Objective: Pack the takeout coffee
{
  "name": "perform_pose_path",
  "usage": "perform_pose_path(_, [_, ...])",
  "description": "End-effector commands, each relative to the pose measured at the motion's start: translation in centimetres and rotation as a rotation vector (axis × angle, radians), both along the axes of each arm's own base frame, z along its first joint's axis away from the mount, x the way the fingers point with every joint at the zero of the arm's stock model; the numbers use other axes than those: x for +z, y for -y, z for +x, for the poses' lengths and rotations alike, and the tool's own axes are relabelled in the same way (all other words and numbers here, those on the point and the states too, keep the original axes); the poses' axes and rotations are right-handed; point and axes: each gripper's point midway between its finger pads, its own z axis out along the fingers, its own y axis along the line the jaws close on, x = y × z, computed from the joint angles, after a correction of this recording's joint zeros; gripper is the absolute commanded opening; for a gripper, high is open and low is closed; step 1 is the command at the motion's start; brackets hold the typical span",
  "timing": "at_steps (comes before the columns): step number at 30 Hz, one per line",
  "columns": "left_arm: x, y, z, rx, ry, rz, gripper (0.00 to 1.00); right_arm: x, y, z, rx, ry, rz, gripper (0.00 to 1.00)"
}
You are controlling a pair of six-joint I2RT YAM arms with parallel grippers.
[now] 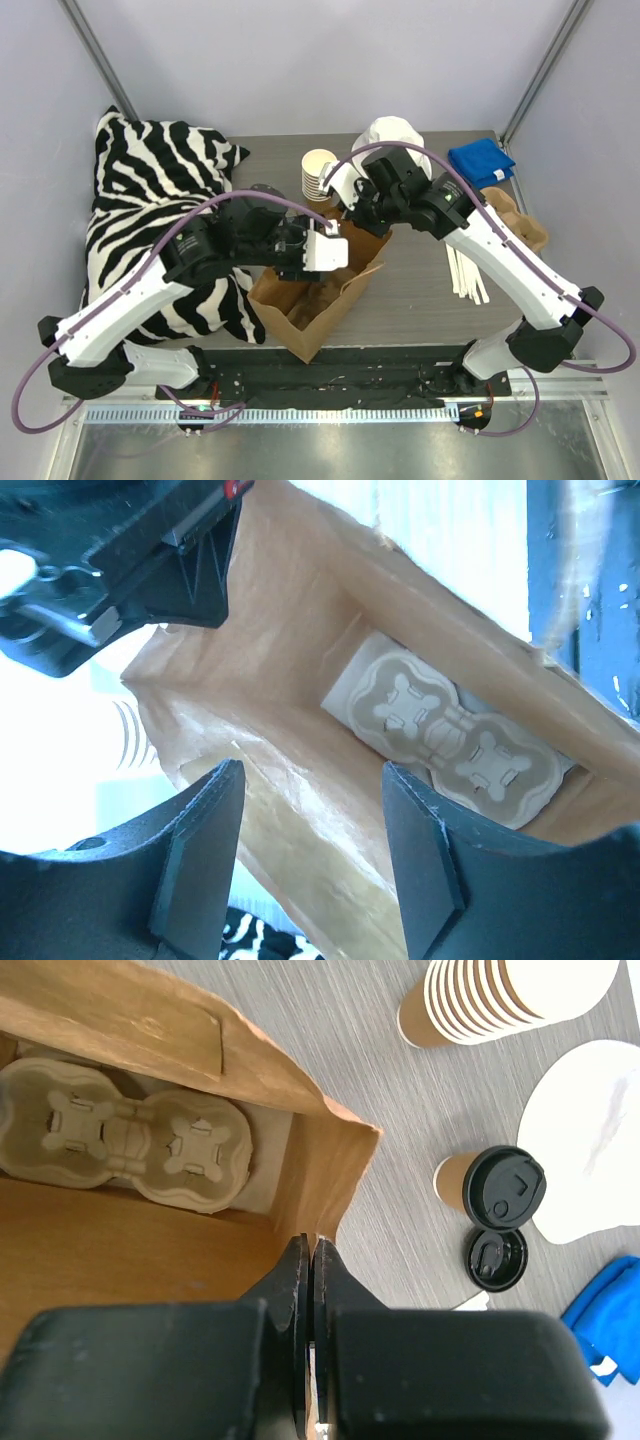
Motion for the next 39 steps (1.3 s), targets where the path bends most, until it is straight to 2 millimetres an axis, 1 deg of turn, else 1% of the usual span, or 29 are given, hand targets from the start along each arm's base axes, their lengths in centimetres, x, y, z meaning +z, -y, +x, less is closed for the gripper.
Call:
perform_pose_path(1, [3.2,-0.1,-1.8,-0.100,0.044,-0.094,0.62,0.4,-0.1,0.1,-0.006,-0.016,0.030,0.01])
perform_pose_path(6, [3.9,-0.8,-3.1,-0.146,0.050,-0.121,0.61,0.2,0.4,0.7,-0.037,-0.025,0.033,0.01])
perform_pose_path(8, [5.1,-1.3,-3.9,-0.160,0.054,-0.164,0.62,0.0,0.7,1.1,-0.065,-0.041,0.041,0.01])
perform_pose_path(10, [5.9,-1.7,-4.2,-0.136,0.040,-0.201,0.63,0.0,0.9,1.4,-0.082,-0.046,0.052,0.01])
perform_pose_path(11, [7.0,-1.9,-3.8,-0.106,0.056,-0.229,0.64,0.0,1.0,1.6,-0.094,-0.050,0.058,0.01])
perform_pose_path(13, [8.1,-2.4,-3.4,-0.037,0.034,-0.268,0.65,0.3,1.1,1.8,-0.107,-0.045,0.070,0.01])
perform_pose_path(14, [9.3,-3.0,-2.3,0.028,0.043,-0.297,0.66,0.4,1.2,1.9,-0.114,-0.041,0.075,0.01])
perform_pose_path(15, [9.7,-3.2,-1.7,0.068,0.030,-0.305,0.66,0.5,1.3,2.0,-0.124,-0.038,0.079,0.01])
perform_pose_path(16, [11.0,-3.6,-1.5,0.116,-0.002,-0.350,0.66,0.8,1.5,2.0,-0.128,-0.030,0.082,0.01])
perform_pose_path(17, [11.5,-4.4,-0.5,0.176,-0.012,-0.369,0.66,0.7,1.7,2.0,-0.136,-0.028,0.078,0.01])
perform_pose_path(18, [12.0,-4.8,0.0,0.214,-0.027,-0.391,0.66,0.6,2.0,2.1,-0.142,-0.022,0.071,0.01])
perform_pose_path(19, [13.0,-5.3,0.5,0.254,-0.040,-0.427,0.67,0.7,2.4,2.2,-0.151,-0.015,0.075,0.01])
perform_pose_path(20, [13.4,-6.2,1.5,0.331,-0.067,-0.463,0.68,0.1,2.7,2.1,-0.156,-0.026,0.064,0.01])
perform_pose_path(22, [14.0,-7.0,2.4,0.390,-0.093,-0.507,0.72,0.0,3.2,2.1,-0.171,-0.032,0.071,0.01])
perform_pose_path(23, [13.9,-8.0,3.6,0.465,-0.116,-0.534,0.73,0.1,3.5,1.8,-0.172,-0.032,0.073,0.01])
perform_pose_path(24, [13.8,-8.4,4.2,0.501,-0.131,-0.547,0.74,0.2,3.7,1.7,-0.173,-0.027,0.072,0.01])
perform_pose_path(25, [13.2,-8.6,4.9,0.530,-0.155,-0.552,0.77,0.1,4.0,1.6,-0.178,-0.027,0.066,0.01])
perform_pose_path(26, [12.7,-9.6,6.4,0.601,-0.168,-0.559,0.78,0.2,4.2,1.3,-0.179,-0.027,0.066,0.01])
perform_pose_path(27, [12.2,-10.0,7.1,0.656,-0.206,-0.581,0.79,0.1,4.3,1.2,-0.179,-0.031,0.068,0.01])
perform_pose_path(28, [11.1,-10.9,8.6,0.723,-0.228,-0.589,0.81,0.0,4.3,1.1,-0.186,-0.040,0.071,0.01])
perform_pose_path(31, [8.7,-11.4,10.6,0.791,-0.284,-0.567,0.85,-0.2,4.9,1.2,-0.206,-0.025,0.054,0.01])
perform_pose_path(32, [8.0,-11.4,11.3,0.802,-0.297,-0.556,0.86,-0.3,6.0,1.8,-0.249,0.003,0.023,0.01])
perform_pose_path(33, [7.6,-11.4,11.9,0.821,-0.325,-0.572,0.86,0.2,6.8,1.9,-0.274,0.019,0.025,0.01])
perform_pose_path(35, [6.5,-11.7,13.7,0.850,-0.331,-0.566,0.87,0.1,7.7,1.9,-0.308,0.005,0.021,0.01])
perform_pose_path(36, [5.3,-11.3,14.8,0.862,-0.353,-0.544,0.87,0.2,8.2,1.9,-0.327,0.001,0.019,0.01])
perform_pose_path(38, [4.2,-10.6,16.1,0.859,-0.375,-0.530,0.87,0.4,9.2,1.5,-0.356,0.000,0.001,0.01])
perform_pose_path(39, [3.4,-9.9,17.3,0.849,-0.391,-0.531,0.87,0.8,10.0,1.3,-0.373,0.014,-0.001,0.01])
